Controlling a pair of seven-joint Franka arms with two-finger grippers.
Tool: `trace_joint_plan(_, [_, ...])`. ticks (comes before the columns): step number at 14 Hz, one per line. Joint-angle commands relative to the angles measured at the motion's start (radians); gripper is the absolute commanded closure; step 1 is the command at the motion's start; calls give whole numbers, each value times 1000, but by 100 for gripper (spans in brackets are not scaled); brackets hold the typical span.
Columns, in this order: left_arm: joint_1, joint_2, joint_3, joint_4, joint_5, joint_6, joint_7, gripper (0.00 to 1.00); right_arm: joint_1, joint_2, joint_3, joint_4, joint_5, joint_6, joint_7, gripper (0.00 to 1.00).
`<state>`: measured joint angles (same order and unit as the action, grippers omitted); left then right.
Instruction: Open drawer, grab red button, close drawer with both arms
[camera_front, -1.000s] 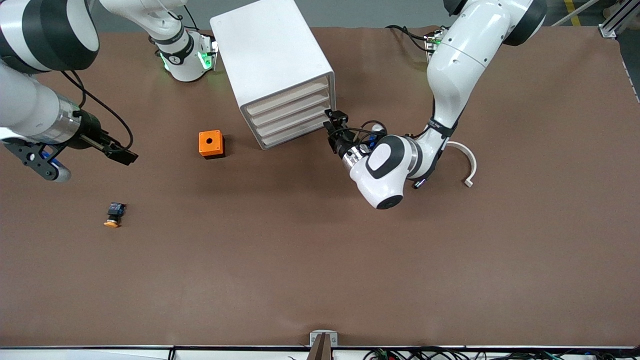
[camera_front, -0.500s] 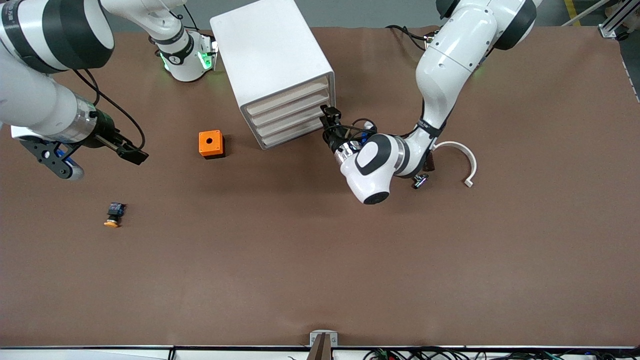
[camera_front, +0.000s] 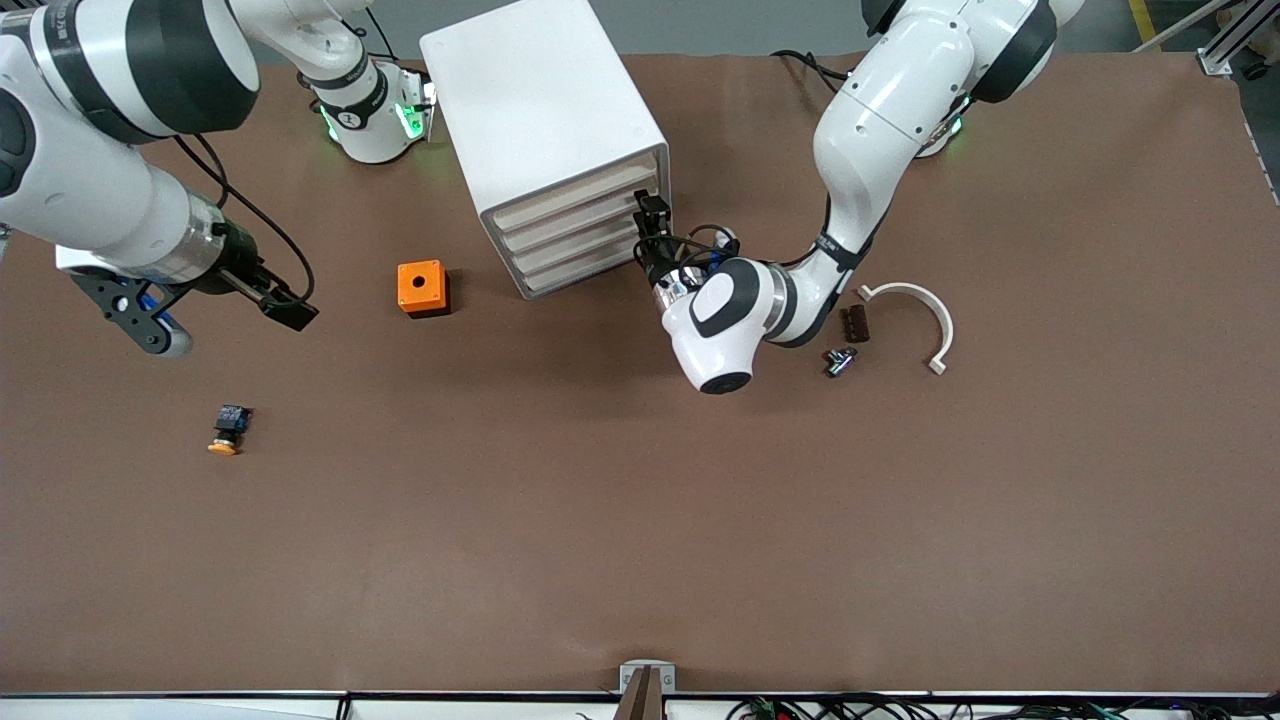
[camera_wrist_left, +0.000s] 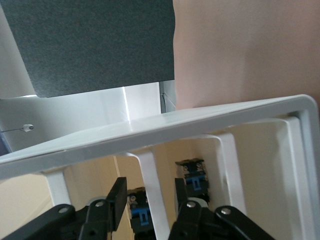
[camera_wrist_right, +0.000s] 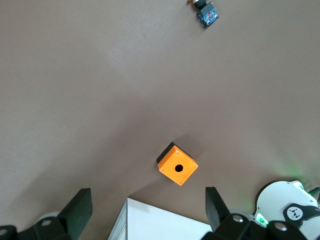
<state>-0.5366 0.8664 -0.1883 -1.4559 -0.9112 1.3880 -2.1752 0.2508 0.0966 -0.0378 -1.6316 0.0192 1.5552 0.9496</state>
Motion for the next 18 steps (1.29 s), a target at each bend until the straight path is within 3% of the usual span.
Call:
trace_joint_plan(1, [1,5,-11,-7,-21,-17,-26,54,21,-6,-8,-11,8,17,40,0])
trace_joint_plan(7, [-23,26,-13,-9,-21,-18,-28,55,61,-5,-8,-11,8,35,107,0])
trace_joint_plan(11, [-26,33,-14,-9,-21,-26,-32,73,90,-3,-8,-14,7,51,155,0])
trace_joint_plan(13, [-28,33,-14,-9,-21,-30,-40,88,108,-2,-8,-20,5,60,175,0])
trace_joint_plan(18, [-20,33,-13,-8,-21,-30,-40,91,172,17,-8,-27,-4,94,262,0])
